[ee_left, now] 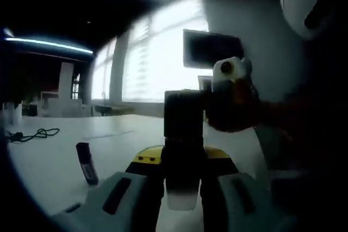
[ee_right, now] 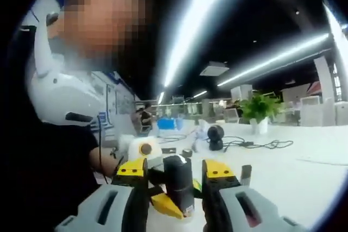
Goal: Pick up cosmetic bottle twist off cap place on table pick up cap screw tight cap place on table
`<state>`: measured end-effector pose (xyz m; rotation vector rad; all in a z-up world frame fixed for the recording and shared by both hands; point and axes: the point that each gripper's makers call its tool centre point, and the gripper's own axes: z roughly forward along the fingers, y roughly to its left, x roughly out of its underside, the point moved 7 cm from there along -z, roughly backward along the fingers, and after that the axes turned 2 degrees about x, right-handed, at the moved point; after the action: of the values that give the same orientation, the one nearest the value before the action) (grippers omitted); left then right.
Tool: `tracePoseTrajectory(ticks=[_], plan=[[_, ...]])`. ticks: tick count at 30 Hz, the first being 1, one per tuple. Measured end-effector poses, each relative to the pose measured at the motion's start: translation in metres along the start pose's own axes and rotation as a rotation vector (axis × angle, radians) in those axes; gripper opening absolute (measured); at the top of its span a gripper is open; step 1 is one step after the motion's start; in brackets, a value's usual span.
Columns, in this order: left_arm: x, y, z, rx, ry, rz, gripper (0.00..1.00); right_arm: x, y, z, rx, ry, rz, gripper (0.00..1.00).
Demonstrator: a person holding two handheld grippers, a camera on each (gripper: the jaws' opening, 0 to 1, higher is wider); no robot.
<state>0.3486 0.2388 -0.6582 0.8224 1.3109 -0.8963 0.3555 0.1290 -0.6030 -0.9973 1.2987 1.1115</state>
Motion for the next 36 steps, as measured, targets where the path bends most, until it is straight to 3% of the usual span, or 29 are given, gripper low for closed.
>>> tracePoseTrajectory(ticks=[4,7,10,13,25,32,36], plan=[[0.001,-0.01,0.0,0.107,0.007,-0.018,0.14,0.006,0.005,0.009,-0.115,0.049,0.001,0.32],[0.0,-0.011,0.0,0.129,-0.006,-0.021,0.14,0.013,0.007,0.014,-0.155,0.095,-0.008,0.3],[-0.001,-0.012,-0.002,0.141,-0.017,-0.031,0.14,0.012,0.01,0.018,-0.177,0.075,0.037,0.24],[0.0,-0.012,-0.002,0.147,-0.015,-0.034,0.14,0.011,0.013,0.02,-0.181,0.073,0.028,0.24],[0.002,-0.017,-0.003,0.142,-0.019,-0.033,0.14,0.012,0.018,0.025,-0.123,0.075,-0.026,0.16],[-0.001,-0.017,0.0,0.055,-0.021,0.019,0.14,0.009,0.018,0.023,-0.046,0.052,-0.083,0.15],[0.003,-0.014,0.003,0.0,0.001,0.005,0.14,0.015,0.011,0.022,0.006,0.04,-0.06,0.15]])
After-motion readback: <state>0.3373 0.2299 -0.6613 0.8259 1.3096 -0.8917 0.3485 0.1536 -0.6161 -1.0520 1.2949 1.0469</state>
